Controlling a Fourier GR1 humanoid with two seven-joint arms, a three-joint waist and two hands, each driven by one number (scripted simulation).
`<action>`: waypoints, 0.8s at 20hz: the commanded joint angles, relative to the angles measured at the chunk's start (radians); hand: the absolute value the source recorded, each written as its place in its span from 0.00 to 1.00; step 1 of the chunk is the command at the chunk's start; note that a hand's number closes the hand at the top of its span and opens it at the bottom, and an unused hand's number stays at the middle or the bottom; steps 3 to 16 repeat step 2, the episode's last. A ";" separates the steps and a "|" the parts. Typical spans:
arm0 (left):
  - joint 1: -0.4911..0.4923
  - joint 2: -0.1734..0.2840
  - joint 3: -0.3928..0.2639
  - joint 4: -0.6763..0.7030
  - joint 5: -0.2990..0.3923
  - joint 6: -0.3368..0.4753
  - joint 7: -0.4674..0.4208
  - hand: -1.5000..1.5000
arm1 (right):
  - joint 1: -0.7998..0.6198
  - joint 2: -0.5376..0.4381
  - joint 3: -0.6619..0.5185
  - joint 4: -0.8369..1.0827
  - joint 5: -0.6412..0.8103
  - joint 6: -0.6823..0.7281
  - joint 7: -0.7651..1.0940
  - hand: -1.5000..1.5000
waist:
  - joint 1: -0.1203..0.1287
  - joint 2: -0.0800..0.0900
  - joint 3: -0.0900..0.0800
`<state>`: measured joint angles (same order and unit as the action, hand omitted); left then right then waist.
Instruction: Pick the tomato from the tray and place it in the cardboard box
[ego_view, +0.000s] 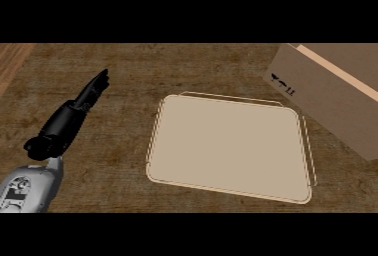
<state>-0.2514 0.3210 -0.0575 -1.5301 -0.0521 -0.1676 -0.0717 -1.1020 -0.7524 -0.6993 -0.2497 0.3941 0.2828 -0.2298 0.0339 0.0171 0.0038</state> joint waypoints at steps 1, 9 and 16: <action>0.008 -0.016 -0.010 0.008 -0.020 0.012 -0.023 0.50 | 0.032 -0.062 -0.084 0.039 -0.074 -0.013 0.003 0.00 | 0.007 0.005 0.000; 0.015 -0.018 -0.019 0.006 -0.023 0.005 -0.024 0.50 | 0.079 -0.055 -0.097 0.037 -0.084 -0.037 -0.051 0.00 | 0.008 0.007 0.000; 0.015 -0.018 -0.019 0.006 -0.023 0.005 -0.024 0.50 | 0.079 -0.055 -0.097 0.037 -0.084 -0.037 -0.051 0.00 | 0.008 0.007 0.000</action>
